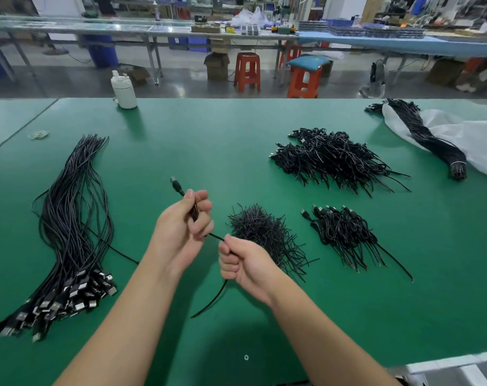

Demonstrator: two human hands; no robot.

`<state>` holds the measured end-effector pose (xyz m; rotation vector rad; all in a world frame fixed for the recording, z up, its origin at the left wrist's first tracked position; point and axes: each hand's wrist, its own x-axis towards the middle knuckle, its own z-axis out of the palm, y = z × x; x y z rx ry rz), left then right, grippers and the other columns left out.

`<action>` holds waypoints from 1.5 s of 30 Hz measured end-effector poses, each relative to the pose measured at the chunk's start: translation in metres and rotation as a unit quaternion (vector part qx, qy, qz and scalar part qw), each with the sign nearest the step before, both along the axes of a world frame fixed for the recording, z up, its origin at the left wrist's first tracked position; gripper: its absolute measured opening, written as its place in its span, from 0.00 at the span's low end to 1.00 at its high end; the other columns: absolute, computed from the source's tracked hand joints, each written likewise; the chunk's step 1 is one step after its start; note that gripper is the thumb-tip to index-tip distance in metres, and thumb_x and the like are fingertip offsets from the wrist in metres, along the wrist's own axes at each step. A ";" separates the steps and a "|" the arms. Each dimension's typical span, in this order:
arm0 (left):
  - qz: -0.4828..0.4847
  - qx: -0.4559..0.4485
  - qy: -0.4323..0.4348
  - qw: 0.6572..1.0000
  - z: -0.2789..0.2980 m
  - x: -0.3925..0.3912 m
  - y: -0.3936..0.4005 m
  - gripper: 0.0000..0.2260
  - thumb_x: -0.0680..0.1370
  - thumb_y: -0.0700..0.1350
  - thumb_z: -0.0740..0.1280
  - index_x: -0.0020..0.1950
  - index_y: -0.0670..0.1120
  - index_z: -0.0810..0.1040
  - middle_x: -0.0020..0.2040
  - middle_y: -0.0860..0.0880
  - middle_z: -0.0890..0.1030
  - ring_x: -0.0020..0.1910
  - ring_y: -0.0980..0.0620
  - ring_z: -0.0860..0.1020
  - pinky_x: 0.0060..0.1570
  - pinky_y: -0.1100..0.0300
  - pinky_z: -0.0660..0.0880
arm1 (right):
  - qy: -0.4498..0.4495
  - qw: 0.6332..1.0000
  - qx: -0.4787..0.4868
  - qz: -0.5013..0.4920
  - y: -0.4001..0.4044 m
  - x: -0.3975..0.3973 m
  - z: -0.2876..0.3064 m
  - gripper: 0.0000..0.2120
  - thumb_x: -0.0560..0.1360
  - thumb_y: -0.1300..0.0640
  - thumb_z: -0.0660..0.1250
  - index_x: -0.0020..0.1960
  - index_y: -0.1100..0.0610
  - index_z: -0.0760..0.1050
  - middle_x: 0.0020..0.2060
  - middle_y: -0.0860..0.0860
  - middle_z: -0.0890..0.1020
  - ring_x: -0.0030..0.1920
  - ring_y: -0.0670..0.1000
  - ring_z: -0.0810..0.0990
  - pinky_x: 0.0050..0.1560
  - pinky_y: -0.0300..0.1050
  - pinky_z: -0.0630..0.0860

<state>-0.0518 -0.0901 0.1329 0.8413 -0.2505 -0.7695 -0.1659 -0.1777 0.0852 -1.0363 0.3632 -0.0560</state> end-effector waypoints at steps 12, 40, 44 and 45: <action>-0.224 0.337 -0.334 0.851 -0.017 -0.004 0.019 0.15 0.85 0.43 0.55 0.56 0.36 0.78 0.42 0.42 0.86 0.36 0.45 0.84 0.32 0.60 0.77 | 0.018 0.979 -0.204 -0.019 -0.027 0.000 0.028 0.15 0.83 0.57 0.55 0.39 0.54 0.71 0.27 0.45 0.65 0.29 0.46 0.59 0.31 0.39 0.56; -0.172 0.036 -0.056 0.983 -0.010 -0.036 -0.005 0.14 0.79 0.45 0.62 0.43 0.39 0.84 0.40 0.36 0.84 0.41 0.38 0.84 0.41 0.52 0.82 | -0.068 0.958 -0.272 -0.064 -0.013 -0.018 0.013 0.26 0.70 0.71 0.74 0.65 0.56 0.74 0.46 0.51 0.84 0.49 0.46 0.82 0.55 0.37 0.77; -0.283 0.051 -0.089 0.954 -0.006 -0.030 -0.001 0.13 0.79 0.45 0.64 0.47 0.38 0.84 0.45 0.33 0.84 0.52 0.35 0.83 0.54 0.49 0.80 | -0.067 0.965 -0.249 -0.056 -0.014 -0.024 0.010 0.18 0.71 0.70 0.74 0.59 0.69 0.74 0.38 0.70 0.77 0.42 0.53 0.73 0.49 0.49 0.76; -0.301 0.060 -0.098 0.947 -0.006 -0.029 0.000 0.13 0.79 0.46 0.64 0.47 0.38 0.84 0.47 0.32 0.83 0.54 0.35 0.82 0.55 0.49 0.79 | -0.064 0.965 -0.249 -0.055 -0.014 -0.025 0.007 0.17 0.71 0.70 0.74 0.55 0.72 0.72 0.37 0.69 0.76 0.41 0.55 0.71 0.48 0.51 0.74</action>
